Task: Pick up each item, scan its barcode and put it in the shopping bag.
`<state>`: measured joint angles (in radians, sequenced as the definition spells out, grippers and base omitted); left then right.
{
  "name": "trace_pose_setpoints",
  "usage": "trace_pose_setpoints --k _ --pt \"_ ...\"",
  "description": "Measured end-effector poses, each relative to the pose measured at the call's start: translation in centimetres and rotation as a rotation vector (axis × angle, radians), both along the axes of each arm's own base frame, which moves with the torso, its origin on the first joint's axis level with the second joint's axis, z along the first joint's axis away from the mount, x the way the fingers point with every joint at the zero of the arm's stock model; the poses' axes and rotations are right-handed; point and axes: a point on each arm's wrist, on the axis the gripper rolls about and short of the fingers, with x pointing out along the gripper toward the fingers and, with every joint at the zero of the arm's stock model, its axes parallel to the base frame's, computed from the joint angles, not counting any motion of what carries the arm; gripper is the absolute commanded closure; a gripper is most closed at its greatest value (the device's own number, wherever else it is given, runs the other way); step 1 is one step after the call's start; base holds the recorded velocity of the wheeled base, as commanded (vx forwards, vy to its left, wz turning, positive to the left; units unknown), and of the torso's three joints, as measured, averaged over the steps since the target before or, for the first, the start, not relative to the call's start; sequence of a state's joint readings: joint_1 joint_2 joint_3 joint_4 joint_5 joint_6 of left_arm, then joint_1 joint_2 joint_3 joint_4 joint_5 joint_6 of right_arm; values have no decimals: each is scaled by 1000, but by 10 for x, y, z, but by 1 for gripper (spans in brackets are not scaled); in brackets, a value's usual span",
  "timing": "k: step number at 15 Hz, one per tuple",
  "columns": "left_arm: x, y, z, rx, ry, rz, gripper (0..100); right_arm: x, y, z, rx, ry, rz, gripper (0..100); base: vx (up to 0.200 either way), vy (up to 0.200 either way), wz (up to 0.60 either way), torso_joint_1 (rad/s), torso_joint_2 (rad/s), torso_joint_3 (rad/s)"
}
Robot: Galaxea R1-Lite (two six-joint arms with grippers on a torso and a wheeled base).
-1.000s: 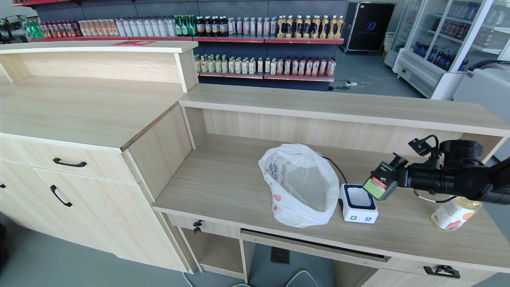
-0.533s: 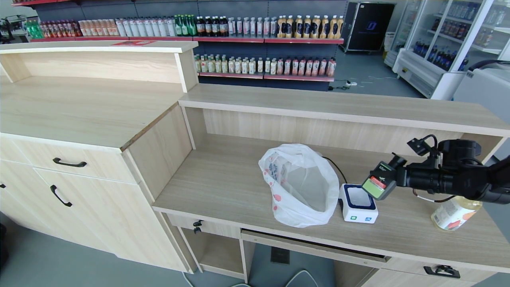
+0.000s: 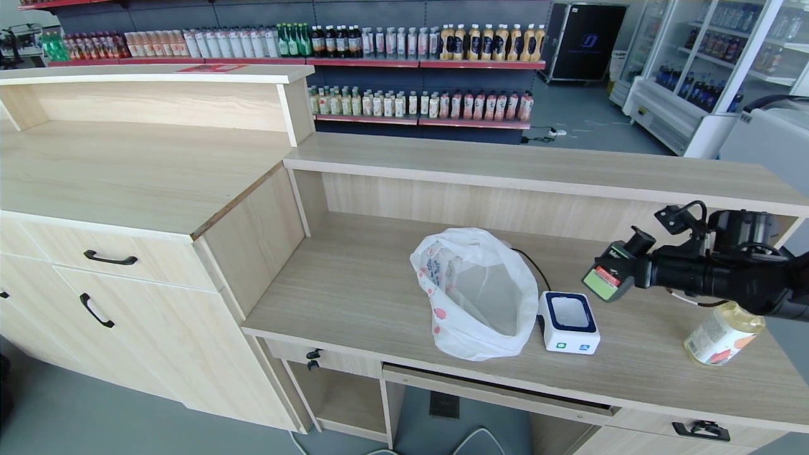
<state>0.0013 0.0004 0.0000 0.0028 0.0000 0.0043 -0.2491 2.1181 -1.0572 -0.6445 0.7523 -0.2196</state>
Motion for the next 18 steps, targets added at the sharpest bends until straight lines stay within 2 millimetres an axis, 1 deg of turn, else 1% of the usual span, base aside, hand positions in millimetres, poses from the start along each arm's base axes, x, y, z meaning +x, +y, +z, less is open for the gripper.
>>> trace_pose_setpoints --k 1,2,3,4,5,7,9,10,12,15,18 --pt "0 0 0 0 0 0 0 -7 -5 6 -172 -111 -41 100 0 0 0 0 0 0" --pt "0 0 0 0 0 0 0 -19 -13 11 -330 -197 -88 100 0 0 0 0 0 0" --pt "0 0 0 0 0 0 0 -31 -21 19 -429 -258 -133 100 0 0 0 0 0 0" --pt "0 0 0 0 0 0 0 -43 -27 25 -479 -291 -168 100 0 0 0 0 0 0" --pt "0 0 0 0 0 0 0 -53 -29 31 -516 -321 -187 100 0 0 600 2 2 2" --pt "0 0 0 0 0 0 0 -63 -28 40 -545 -355 -201 100 0 0 600 2 2 5" --pt "0 0 0 0 0 0 0 -60 -18 52 -554 -419 -202 100 0 0 600 -5 2 5" --pt "0 0 0 0 0 0 0 -57 -11 54 -542 -431 -186 100 0 0 0 0 0 0" --pt "0 0 0 0 -1 0 0 -48 4 54 -458 -420 -149 100 0 0 0 0 0 0" --pt "0 0 0 0 0 0 0 -27 30 38 -341 -361 -85 100 0 0 0 0 0 0" --pt "0 0 0 0 0 0 0 -7 47 12 -284 -296 -26 100 0 0 0 0 0 0"
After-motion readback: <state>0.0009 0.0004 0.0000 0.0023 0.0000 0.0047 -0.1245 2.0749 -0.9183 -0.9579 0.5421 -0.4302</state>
